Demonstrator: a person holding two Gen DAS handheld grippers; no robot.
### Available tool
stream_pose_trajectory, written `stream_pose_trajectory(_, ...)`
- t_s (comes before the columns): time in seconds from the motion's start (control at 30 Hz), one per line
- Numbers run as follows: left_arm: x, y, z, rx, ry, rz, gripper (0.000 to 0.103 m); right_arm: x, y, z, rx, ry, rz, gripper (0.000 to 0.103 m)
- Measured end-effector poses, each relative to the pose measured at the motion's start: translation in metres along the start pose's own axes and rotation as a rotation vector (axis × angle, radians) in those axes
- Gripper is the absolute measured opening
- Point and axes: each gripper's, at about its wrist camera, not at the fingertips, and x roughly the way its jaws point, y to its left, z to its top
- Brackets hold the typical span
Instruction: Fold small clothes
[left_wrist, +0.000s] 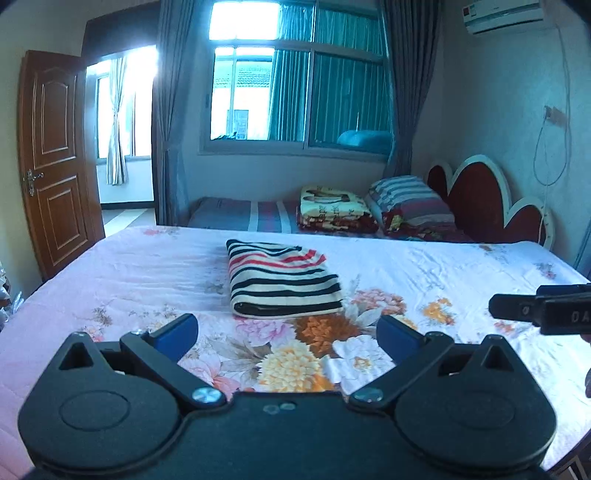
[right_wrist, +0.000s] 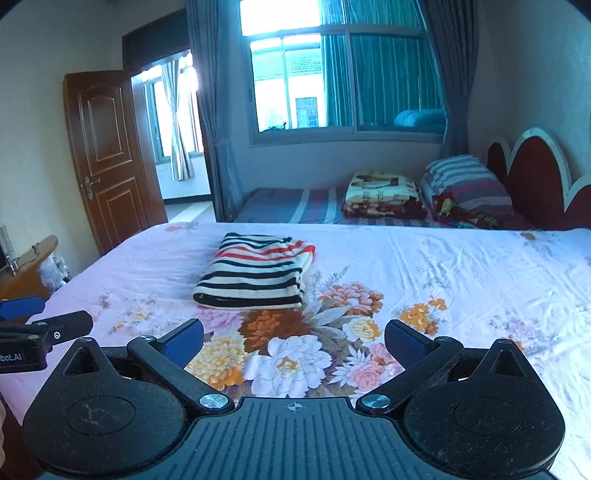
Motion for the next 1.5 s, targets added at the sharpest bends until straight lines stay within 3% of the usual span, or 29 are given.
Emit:
stream_pose_trajectory(0.17,-0.015,-0.004,0.004,0.009,-0.039,-0.013,0.102,-0.022,0.002,-0.001,0.021,-0.018,0.006,0.103)
stream_pose_trajectory(0.67,-0.015,-0.001,0.011,0.006,-0.073,-0.022,0.102,-0.026,-0.001,0.012,-0.003,-0.053,-0.016,0.103)
stream_pose_trajectory(1.5,-0.020,-0.002,0.011,0.016,-0.074,-0.019,0.102,-0.029,-0.003,0.010,-0.013,-0.055,-0.006,0.103)
